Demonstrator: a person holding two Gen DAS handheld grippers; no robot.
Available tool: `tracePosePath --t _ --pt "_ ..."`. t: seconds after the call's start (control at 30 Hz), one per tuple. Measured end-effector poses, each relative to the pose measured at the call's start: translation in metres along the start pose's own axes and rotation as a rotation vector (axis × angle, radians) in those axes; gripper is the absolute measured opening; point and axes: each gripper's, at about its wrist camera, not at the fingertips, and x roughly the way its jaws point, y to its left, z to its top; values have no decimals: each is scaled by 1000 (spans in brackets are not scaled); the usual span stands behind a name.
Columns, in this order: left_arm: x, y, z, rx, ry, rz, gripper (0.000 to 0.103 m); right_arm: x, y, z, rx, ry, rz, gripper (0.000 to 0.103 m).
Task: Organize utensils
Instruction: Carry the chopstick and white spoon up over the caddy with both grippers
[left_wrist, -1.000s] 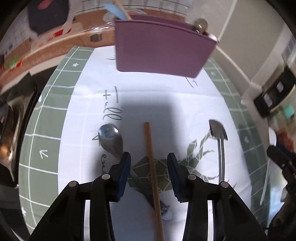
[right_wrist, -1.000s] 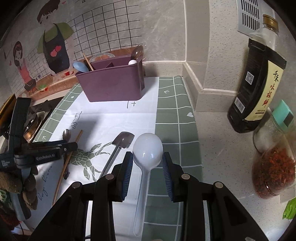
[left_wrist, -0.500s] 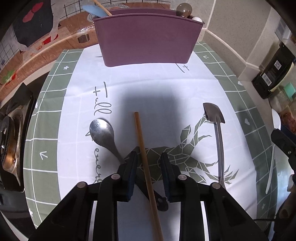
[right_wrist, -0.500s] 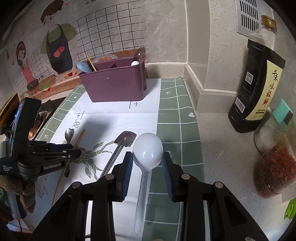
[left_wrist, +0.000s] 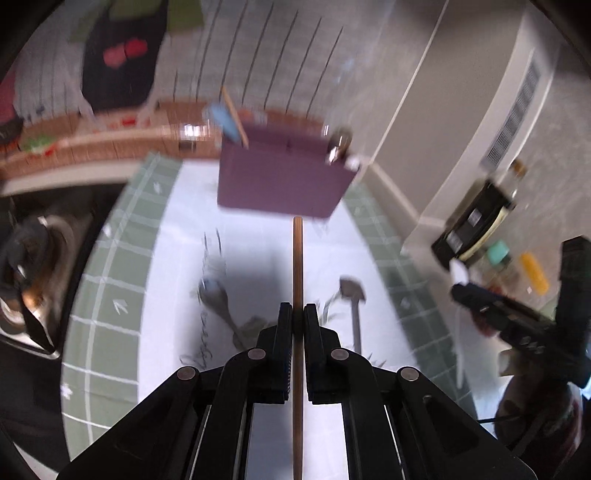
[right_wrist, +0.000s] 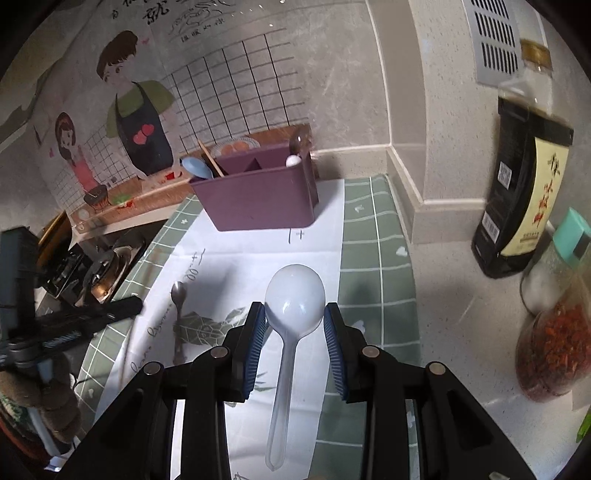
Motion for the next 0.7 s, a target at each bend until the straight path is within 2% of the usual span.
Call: tracePosePath --t 0.13,0.23,0.3,0.4,0.47,0.53,0.7 --pt "-33 -6 32 27 -153 -21 6 -4 9 17 -33 -51 -10 30" --pt "-70 -19 84 51 -335 -57 6 -38 26 67 -100 -213 -20 30" --pt "-95 -29 119 69 -494 -81 6 -65 40 105 -149 -337 -34 30" --pt "-108 -35 150 80 -705 -44 6 -86 54 153 -195 -508 -81 30" --pt "-100 -33 165 71 -762 -24 6 -85 57 175 -204 -570 -82 30" --pt "-83 -29 176 64 -783 -1 6 -72 56 191 -201 -590 -78 30" --pt "-14 -10 198 5 -742 41 6 -6 46 211 -154 -525 -48 30"
